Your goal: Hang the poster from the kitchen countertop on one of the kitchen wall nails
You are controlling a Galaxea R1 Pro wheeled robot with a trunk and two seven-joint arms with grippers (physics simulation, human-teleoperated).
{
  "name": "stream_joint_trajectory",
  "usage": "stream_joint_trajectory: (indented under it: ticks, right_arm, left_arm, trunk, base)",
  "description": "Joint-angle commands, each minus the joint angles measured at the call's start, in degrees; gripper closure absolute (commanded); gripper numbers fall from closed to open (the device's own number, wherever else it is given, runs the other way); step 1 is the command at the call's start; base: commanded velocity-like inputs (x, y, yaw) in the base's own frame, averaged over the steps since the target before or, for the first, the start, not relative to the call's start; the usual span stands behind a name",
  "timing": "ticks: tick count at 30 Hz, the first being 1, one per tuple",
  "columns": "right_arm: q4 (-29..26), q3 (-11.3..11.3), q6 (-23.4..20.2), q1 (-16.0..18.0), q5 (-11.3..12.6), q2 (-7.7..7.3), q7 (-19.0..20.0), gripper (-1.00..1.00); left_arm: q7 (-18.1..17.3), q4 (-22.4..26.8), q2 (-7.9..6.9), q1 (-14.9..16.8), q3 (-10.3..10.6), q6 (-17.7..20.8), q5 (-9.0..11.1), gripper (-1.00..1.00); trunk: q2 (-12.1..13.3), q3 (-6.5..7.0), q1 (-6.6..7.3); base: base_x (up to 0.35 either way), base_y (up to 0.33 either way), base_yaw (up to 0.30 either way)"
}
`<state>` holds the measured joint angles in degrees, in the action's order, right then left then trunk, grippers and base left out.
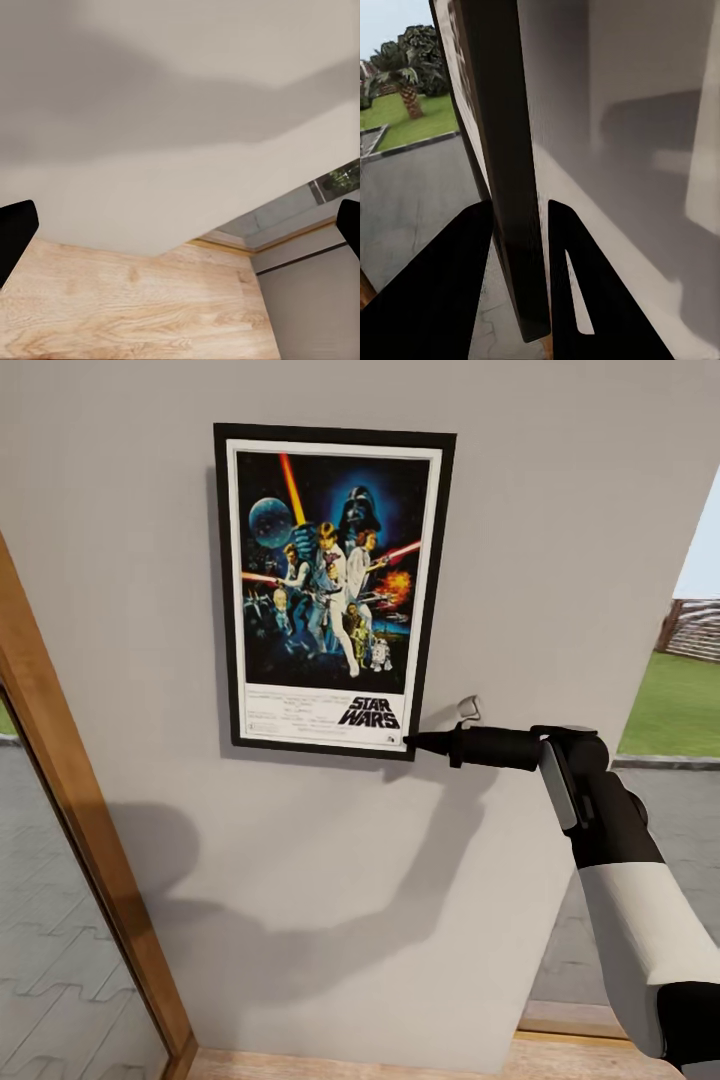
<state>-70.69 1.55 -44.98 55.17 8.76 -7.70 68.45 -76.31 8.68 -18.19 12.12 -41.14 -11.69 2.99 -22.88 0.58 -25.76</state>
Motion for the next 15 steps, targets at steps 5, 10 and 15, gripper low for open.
stream_joint_trajectory:
  ticks: [5,10,15]
  right_arm:
    - [0.02,0.11,-0.36,0.02,1.74,-0.03,-0.07,1.00]
    - [0.02,0.12,-0.37,0.02,2.05,-0.03,-0.07,1.00]
    - [0.02,0.11,-0.37,0.00,2.08,-0.03,-0.07,1.00]
  left_arm:
    - [-0.07,-0.06,-0.03,0.01,0.24,-1.19,0.27,-1.00]
    - [-0.07,-0.06,-0.08,0.01,0.25,-1.38,0.24,-1.00]
    - [-0.07,-0.06,-0.08,0.01,0.26,-1.40,0.22,-1.00]
  trunk:
    - [-0.04,-0.03,-0.02]
    - [-0.04,-0.03,-0.02]
    - [-0.04,-0.03,-0.02]
  base:
    - [0.000,0.000,0.000]
    - [0.000,0.000,0.000]
    - [0.000,0.000,0.000]
